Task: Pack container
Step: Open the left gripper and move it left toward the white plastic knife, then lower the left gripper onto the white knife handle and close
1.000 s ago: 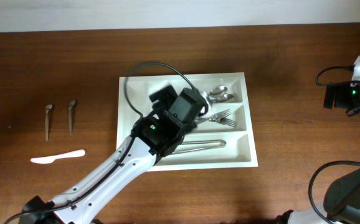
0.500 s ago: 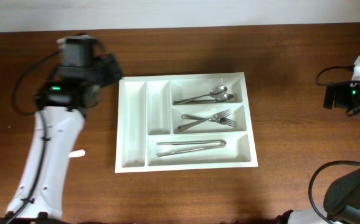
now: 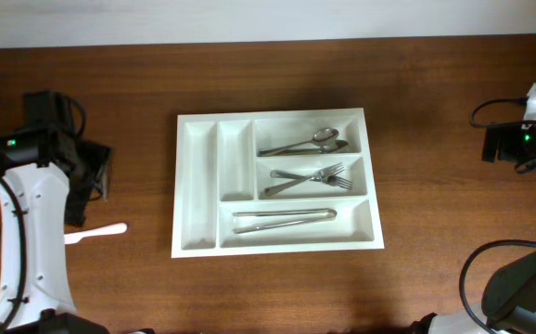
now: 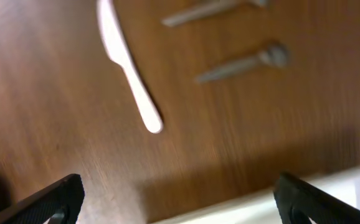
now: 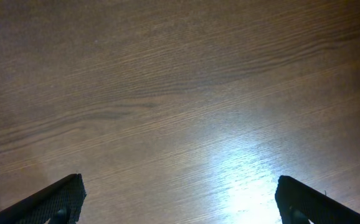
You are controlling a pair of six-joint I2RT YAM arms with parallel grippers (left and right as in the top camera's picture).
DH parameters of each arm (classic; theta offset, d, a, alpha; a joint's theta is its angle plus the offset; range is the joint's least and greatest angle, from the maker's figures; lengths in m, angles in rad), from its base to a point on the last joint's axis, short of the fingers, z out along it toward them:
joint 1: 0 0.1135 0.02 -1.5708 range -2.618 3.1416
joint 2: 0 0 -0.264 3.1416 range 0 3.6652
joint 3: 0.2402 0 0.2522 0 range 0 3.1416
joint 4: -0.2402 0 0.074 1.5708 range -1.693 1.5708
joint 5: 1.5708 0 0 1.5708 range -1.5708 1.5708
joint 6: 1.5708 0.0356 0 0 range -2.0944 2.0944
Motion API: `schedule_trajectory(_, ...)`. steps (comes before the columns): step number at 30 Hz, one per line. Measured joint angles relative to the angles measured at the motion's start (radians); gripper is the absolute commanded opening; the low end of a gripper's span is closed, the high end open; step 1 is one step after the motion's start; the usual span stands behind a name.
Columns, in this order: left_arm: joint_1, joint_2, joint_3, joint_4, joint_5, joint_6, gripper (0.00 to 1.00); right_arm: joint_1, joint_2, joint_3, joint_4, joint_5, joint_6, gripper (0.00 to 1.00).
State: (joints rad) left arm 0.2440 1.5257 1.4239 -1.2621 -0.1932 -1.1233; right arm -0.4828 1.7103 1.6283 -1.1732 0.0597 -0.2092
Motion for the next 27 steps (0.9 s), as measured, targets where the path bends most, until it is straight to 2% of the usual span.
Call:
schedule_trajectory(7,0.063,0.0,-0.15,0.079,-0.037,-0.135,0.99,0.0,0.0,0.0,0.0,0.0,0.0,0.99)
schedule_trajectory(16,0.145,0.0,-0.293,0.193,-0.048,-0.163,0.99,0.0,0.0,0.0,0.0,0.0,0.0,0.99)
schedule_trajectory(27,0.158,0.058,-0.3,0.264,-0.048,-0.169,0.99,0.0,0.0,0.0,0.0,0.0,0.0,0.99)
